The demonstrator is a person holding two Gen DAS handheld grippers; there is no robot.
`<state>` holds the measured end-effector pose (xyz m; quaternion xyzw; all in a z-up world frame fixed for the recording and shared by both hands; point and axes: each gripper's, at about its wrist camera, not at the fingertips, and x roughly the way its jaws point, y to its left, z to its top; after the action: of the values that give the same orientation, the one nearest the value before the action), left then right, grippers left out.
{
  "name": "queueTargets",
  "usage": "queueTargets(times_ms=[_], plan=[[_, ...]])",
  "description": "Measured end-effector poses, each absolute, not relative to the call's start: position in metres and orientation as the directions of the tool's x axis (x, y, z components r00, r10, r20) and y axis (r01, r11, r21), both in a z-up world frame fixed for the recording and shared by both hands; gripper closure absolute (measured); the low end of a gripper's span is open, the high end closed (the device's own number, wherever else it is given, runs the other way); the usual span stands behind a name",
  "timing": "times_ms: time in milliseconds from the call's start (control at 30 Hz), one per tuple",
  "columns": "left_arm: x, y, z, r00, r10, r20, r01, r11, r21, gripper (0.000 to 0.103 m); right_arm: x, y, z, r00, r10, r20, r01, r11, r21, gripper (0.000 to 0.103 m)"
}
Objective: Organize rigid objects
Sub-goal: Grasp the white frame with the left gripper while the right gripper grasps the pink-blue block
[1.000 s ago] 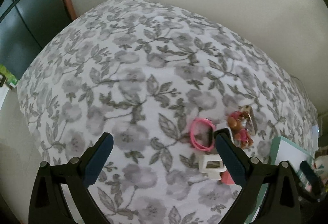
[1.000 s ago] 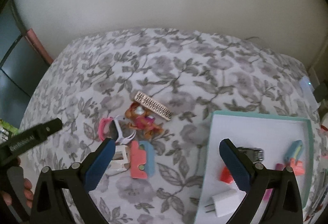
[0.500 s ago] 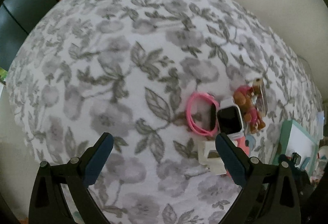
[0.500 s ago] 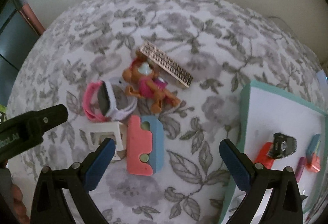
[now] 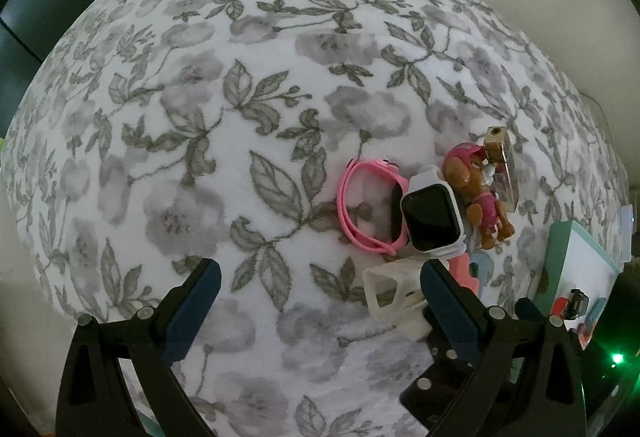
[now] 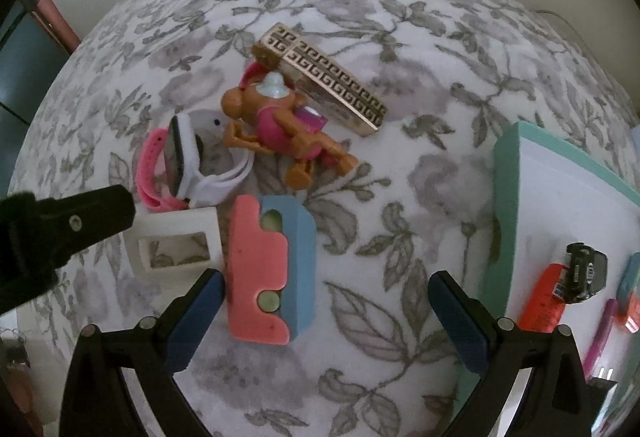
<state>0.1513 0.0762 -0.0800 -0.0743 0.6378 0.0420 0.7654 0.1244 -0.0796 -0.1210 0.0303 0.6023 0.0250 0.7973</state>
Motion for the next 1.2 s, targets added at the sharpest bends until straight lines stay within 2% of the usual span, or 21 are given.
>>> queueTargets(times_ms=[133, 267, 567, 933, 1033, 1133, 1200], plan=[[0.151, 0.071, -0.081, 0.18, -0.034, -0.983, -0.146, 0.987, -0.061, 0.003, 0.122, -0.077, -0.126, 0.283, 0.065, -0.957, 0.002, 0.998, 0.068, 0.002], [0.153, 0.065, -0.083, 0.176, -0.036, -0.984, -0.128, 0.99, -0.059, 0.003, 0.123, -0.084, -0.124, 0.306, 0.052, -0.951, 0.023, 0.998, 0.062, 0.013], [0.157, 0.048, -0.099, 0.149, -0.063, -0.987, -0.106, 0.991, -0.08, 0.003, 0.128, -0.099, -0.123, 0.325, 0.041, -0.945, 0.049, 0.997, 0.06, 0.023], [0.157, 0.022, -0.111, 0.152, -0.039, -0.988, -0.076, 0.996, -0.051, 0.003, 0.126, -0.097, -0.123, 0.345, 0.039, -0.938, 0.04, 0.998, 0.056, 0.026], [0.161, 0.024, -0.116, 0.15, -0.03, -0.988, -0.074, 0.996, -0.041, 0.004, 0.126, -0.098, -0.121, 0.349, 0.012, -0.937, 0.044, 0.999, 0.029, 0.035], [0.16, 0.024, -0.116, 0.156, -0.034, -0.987, -0.072, 0.996, -0.045, 0.016, 0.126, -0.105, -0.119, 0.351, 0.008, -0.936, 0.061, 0.998, 0.032, 0.046], [0.161, 0.025, -0.116, 0.155, -0.05, -0.987, -0.076, 0.995, -0.062, 0.029, 0.126, -0.109, -0.118, 0.351, 0.011, -0.936, 0.07, 0.997, 0.038, 0.054]])
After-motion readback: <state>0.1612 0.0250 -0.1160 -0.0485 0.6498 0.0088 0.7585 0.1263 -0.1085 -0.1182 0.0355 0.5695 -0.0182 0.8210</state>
